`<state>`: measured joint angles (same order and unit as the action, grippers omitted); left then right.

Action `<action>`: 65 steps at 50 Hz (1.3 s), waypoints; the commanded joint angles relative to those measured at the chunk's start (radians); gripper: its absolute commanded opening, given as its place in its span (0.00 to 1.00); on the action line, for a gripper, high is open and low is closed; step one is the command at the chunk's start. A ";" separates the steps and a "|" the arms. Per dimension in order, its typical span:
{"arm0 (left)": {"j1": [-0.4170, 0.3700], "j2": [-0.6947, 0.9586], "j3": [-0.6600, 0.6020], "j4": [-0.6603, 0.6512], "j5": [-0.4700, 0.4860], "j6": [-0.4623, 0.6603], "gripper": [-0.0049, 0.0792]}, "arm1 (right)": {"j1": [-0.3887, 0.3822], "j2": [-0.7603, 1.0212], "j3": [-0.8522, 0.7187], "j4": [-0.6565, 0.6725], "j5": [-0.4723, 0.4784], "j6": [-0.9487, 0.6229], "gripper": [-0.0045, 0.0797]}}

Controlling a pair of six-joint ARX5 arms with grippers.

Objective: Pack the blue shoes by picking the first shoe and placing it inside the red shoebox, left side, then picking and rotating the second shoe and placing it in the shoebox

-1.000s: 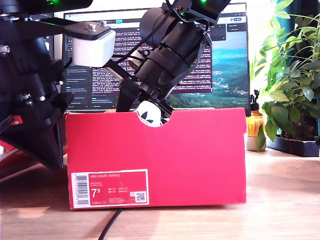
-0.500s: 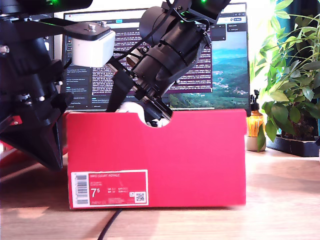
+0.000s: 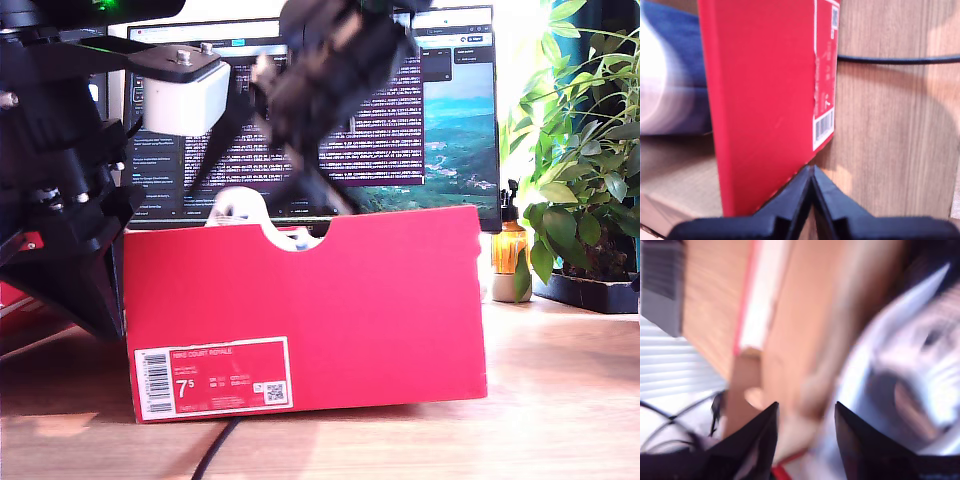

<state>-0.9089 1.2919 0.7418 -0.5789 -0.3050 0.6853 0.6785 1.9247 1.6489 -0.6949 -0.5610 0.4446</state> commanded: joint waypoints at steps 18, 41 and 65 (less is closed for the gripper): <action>-0.001 0.011 -0.006 0.003 0.012 -0.004 0.04 | -0.023 -0.009 0.036 -0.099 0.138 -0.079 0.44; -0.001 0.011 -0.006 0.004 0.017 -0.004 0.04 | -0.239 -0.096 0.036 -0.158 0.161 0.111 0.47; -0.001 0.011 -0.006 0.004 0.027 -0.004 0.04 | -0.376 -0.230 0.036 -0.549 0.649 0.470 0.61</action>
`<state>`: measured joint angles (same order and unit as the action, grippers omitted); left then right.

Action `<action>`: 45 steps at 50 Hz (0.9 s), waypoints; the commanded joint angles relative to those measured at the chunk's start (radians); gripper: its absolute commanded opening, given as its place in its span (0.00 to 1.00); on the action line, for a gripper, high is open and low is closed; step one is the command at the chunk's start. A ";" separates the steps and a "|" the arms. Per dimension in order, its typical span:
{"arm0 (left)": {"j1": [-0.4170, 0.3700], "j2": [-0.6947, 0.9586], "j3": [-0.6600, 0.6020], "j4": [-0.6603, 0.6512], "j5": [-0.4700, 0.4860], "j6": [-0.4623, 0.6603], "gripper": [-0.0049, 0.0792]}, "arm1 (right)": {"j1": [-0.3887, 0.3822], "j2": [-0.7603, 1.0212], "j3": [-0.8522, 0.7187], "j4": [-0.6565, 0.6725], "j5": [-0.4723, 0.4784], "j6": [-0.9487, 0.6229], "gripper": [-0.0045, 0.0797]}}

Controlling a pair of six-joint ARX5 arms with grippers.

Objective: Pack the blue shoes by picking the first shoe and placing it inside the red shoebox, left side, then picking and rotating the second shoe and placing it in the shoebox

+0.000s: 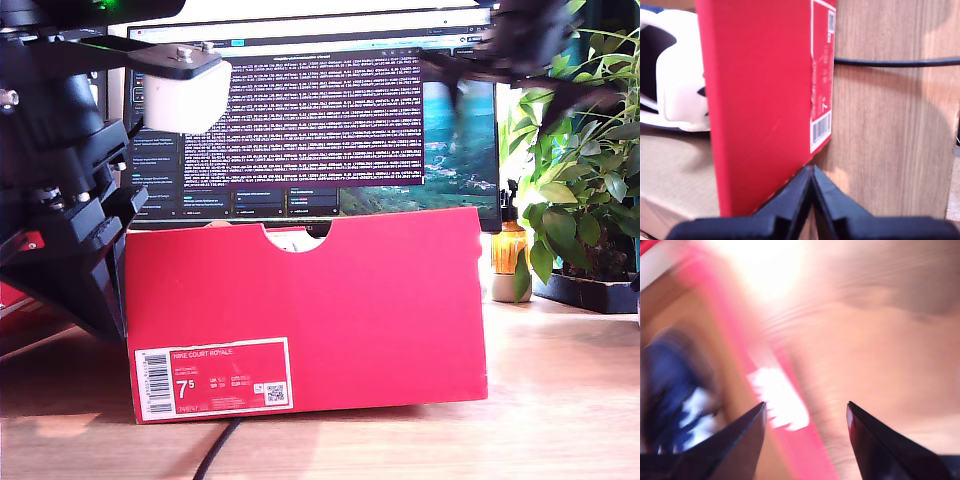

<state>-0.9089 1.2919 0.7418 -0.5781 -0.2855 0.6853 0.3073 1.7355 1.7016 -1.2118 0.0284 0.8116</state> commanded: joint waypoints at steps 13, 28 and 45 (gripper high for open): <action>-0.001 0.011 -0.006 0.003 0.046 -0.004 0.04 | -0.012 -0.114 -0.020 -0.154 0.214 0.373 0.61; -0.001 0.011 -0.006 0.003 0.047 -0.004 0.04 | -0.076 -0.189 -0.198 -0.154 0.097 0.691 0.61; -0.001 0.011 -0.006 0.003 0.050 -0.004 0.04 | -0.089 -0.219 -0.412 -0.155 0.080 1.007 0.63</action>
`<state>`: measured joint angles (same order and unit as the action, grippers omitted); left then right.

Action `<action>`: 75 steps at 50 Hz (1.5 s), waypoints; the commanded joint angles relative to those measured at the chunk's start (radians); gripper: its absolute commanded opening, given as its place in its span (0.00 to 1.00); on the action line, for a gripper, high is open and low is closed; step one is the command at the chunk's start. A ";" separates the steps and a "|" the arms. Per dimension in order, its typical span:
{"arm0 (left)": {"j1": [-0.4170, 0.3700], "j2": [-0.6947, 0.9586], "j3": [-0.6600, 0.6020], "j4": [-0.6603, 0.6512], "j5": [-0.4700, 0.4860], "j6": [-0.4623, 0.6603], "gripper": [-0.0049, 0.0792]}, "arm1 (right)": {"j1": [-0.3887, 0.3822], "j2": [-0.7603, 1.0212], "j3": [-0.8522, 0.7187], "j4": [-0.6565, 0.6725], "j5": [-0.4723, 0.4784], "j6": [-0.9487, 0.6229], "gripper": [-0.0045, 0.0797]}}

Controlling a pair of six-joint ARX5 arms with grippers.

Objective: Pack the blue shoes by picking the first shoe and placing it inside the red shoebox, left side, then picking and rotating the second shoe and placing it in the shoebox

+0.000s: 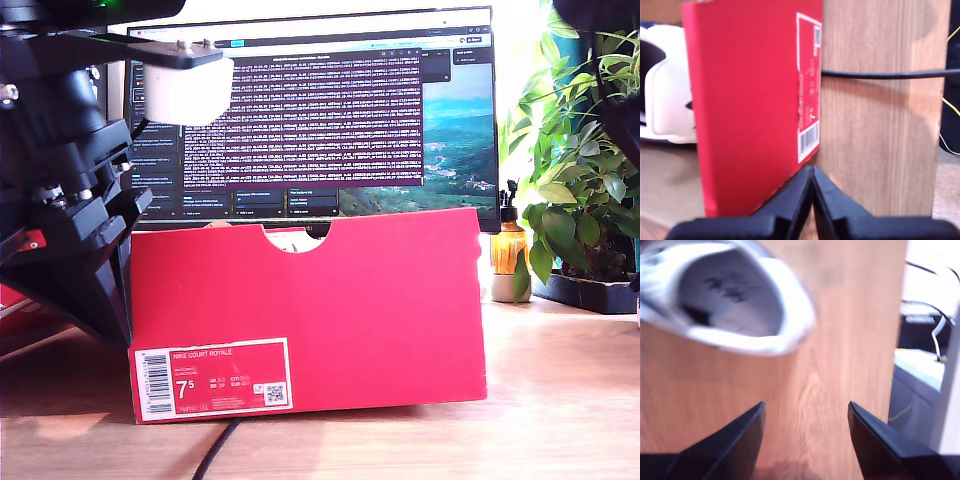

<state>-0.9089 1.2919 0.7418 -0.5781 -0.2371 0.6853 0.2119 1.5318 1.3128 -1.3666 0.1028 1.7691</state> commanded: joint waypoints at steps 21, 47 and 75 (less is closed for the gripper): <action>-0.001 0.011 -0.006 0.003 0.023 -0.004 0.04 | -0.077 -0.014 -0.066 0.005 0.091 0.147 0.63; -0.001 0.011 -0.006 0.003 0.050 -0.004 0.04 | -0.117 0.048 -0.085 0.079 0.074 0.187 0.62; -0.001 0.011 -0.006 0.004 0.063 -0.004 0.04 | -0.129 0.095 -0.280 0.222 0.022 0.277 0.57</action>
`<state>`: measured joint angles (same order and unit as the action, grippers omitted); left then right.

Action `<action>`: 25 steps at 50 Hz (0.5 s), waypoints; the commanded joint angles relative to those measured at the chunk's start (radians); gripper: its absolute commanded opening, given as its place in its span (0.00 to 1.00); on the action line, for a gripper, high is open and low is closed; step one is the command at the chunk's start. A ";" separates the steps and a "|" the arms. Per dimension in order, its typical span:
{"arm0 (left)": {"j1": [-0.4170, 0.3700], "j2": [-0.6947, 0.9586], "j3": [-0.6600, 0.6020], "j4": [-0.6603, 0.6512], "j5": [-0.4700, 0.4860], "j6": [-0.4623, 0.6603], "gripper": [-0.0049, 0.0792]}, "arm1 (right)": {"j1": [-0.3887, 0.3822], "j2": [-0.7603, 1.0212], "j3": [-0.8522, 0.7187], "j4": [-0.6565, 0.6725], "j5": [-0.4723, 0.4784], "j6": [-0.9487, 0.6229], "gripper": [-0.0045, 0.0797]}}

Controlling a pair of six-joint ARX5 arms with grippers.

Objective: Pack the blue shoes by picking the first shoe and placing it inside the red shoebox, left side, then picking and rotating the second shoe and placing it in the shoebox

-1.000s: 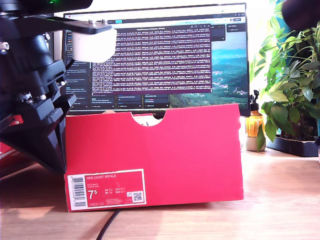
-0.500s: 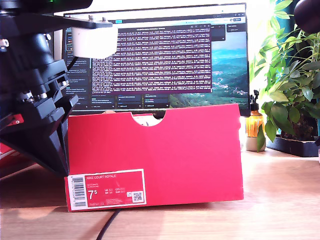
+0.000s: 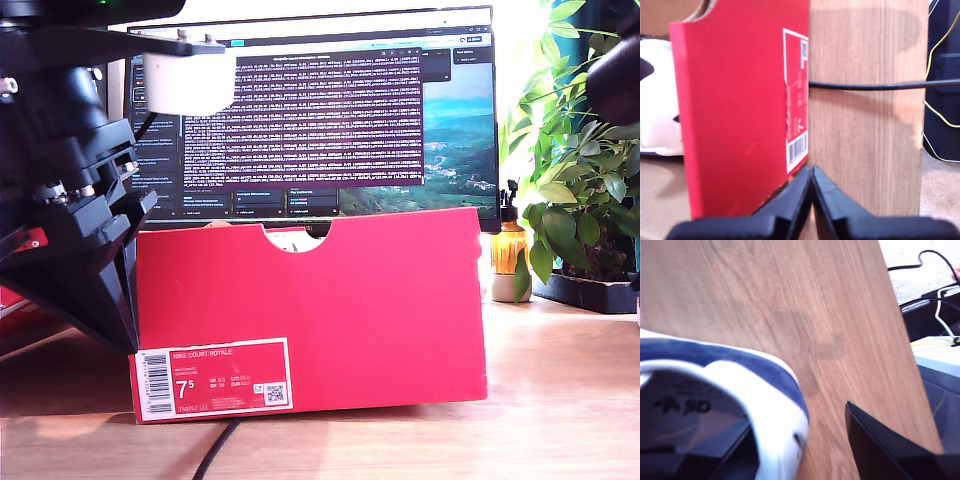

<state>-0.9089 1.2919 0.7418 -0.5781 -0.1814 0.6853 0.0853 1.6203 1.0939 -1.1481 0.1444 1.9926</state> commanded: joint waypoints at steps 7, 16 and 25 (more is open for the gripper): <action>-0.001 0.011 -0.006 0.003 0.021 -0.004 0.04 | -0.005 0.006 -0.133 0.066 -0.035 0.076 0.39; -0.001 0.011 -0.006 0.003 0.021 -0.004 0.04 | -0.005 0.006 -0.143 0.082 -0.042 0.075 0.04; -0.001 0.011 -0.006 0.003 0.021 -0.004 0.04 | -0.008 0.003 -0.136 0.069 -0.040 -0.001 0.04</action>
<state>-0.9089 1.2919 0.7418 -0.5781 -0.1646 0.6853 0.0669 1.6035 1.0107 -1.0424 0.1188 1.9965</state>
